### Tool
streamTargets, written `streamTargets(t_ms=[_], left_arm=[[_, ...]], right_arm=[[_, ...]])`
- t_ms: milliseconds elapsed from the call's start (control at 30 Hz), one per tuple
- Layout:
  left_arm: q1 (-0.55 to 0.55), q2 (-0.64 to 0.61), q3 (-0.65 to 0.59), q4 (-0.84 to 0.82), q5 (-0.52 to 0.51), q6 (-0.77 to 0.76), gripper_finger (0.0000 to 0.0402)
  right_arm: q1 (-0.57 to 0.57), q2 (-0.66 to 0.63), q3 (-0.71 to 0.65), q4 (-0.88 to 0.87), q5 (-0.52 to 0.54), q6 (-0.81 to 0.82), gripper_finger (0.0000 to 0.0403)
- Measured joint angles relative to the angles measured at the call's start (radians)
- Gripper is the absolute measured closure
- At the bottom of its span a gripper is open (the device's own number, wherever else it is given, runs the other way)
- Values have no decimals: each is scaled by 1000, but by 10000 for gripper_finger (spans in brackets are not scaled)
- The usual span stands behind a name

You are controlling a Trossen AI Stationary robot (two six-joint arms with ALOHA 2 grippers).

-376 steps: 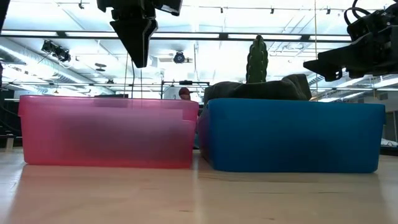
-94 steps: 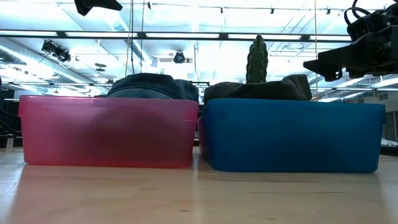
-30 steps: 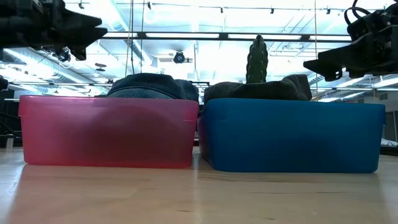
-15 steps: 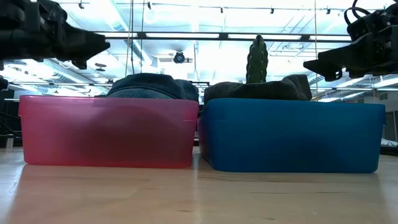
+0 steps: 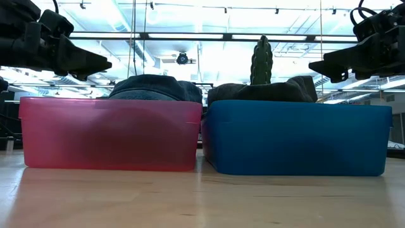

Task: Pick & Place hat
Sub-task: Return to Home Position

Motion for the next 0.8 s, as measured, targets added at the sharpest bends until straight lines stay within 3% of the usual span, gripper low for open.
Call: streamTargets(t_ms=[800], left_arm=[[0,0,-2,30,-5,-18,246]], right_arm=[[0,0,0,0,0,0,121]])
